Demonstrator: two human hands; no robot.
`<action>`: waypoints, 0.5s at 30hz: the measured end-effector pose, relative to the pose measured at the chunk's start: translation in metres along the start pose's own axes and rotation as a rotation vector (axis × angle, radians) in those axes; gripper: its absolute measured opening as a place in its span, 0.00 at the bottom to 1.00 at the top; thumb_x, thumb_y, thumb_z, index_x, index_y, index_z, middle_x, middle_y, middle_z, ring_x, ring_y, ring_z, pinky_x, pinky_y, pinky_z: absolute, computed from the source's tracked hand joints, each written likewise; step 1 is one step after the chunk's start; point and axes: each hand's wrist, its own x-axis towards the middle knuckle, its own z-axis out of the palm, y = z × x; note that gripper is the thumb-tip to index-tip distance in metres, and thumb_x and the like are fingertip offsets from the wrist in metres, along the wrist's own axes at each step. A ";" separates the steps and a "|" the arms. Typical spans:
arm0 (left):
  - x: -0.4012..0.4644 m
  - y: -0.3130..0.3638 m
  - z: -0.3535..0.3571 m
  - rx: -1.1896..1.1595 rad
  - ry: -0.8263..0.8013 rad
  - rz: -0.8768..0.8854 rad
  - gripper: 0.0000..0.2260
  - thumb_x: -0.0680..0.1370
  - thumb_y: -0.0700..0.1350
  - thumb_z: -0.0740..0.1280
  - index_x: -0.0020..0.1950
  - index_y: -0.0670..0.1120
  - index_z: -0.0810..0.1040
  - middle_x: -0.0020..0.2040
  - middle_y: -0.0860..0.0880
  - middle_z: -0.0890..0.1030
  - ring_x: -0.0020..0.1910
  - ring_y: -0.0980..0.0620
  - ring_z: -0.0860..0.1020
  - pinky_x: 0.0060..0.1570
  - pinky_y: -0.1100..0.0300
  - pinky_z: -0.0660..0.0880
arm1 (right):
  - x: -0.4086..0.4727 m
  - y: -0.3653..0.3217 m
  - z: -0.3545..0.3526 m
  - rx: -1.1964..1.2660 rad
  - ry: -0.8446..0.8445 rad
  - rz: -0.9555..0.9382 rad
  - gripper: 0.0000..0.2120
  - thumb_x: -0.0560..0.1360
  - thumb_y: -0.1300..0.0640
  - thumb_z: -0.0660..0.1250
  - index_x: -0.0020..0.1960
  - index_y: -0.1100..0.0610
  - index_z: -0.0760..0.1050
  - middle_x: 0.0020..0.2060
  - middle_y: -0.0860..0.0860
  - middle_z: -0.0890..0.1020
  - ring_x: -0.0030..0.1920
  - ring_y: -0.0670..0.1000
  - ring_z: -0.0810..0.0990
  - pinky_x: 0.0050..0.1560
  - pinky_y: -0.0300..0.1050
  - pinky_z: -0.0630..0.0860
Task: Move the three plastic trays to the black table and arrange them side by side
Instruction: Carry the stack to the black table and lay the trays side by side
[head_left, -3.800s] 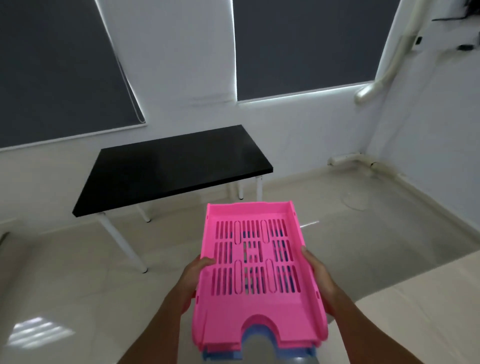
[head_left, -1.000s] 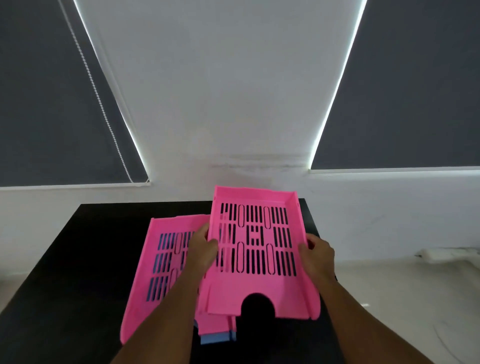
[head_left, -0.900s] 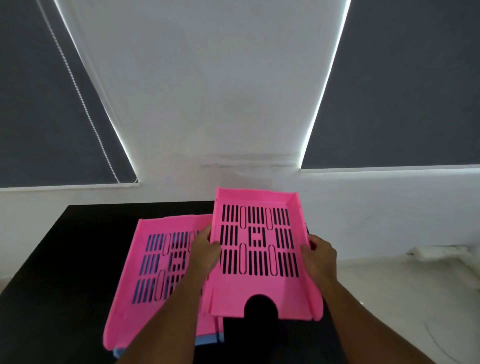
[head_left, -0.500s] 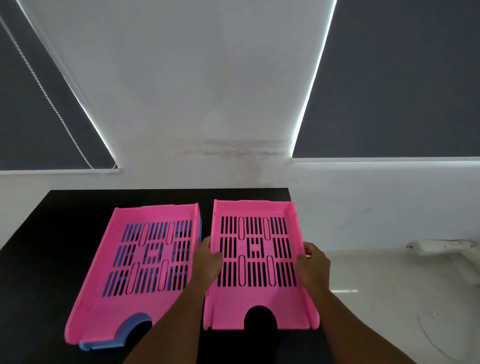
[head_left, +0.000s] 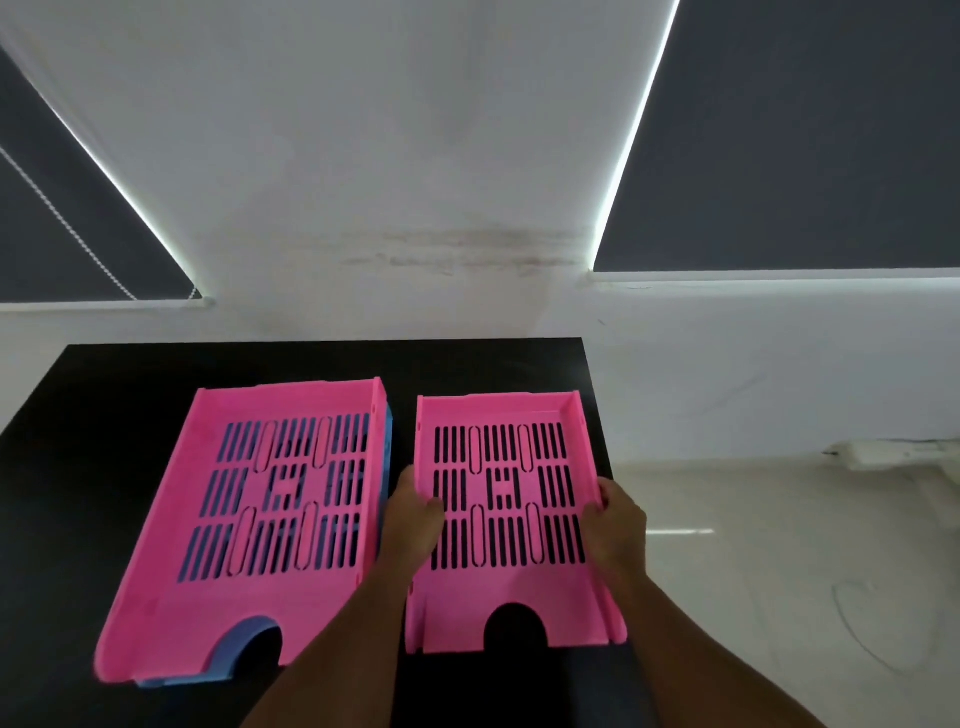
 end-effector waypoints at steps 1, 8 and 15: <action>0.000 0.003 -0.001 0.003 0.004 0.018 0.20 0.80 0.36 0.64 0.71 0.48 0.71 0.57 0.47 0.83 0.45 0.54 0.84 0.37 0.59 0.82 | 0.000 -0.004 0.001 -0.009 0.010 0.004 0.10 0.79 0.65 0.60 0.56 0.61 0.77 0.44 0.54 0.82 0.42 0.53 0.84 0.43 0.52 0.86; 0.005 0.033 -0.025 -0.038 -0.027 0.153 0.23 0.79 0.37 0.65 0.72 0.53 0.70 0.55 0.51 0.84 0.42 0.57 0.84 0.39 0.61 0.83 | -0.012 -0.052 0.022 -0.260 0.091 -0.118 0.17 0.74 0.60 0.66 0.62 0.61 0.72 0.56 0.57 0.77 0.60 0.57 0.72 0.62 0.54 0.76; 0.015 0.037 -0.093 -0.082 0.038 0.235 0.21 0.81 0.37 0.63 0.74 0.45 0.71 0.68 0.46 0.79 0.64 0.49 0.78 0.63 0.55 0.75 | -0.036 -0.112 0.075 -0.127 0.007 -0.238 0.17 0.77 0.57 0.65 0.65 0.61 0.73 0.59 0.56 0.77 0.62 0.56 0.76 0.64 0.56 0.76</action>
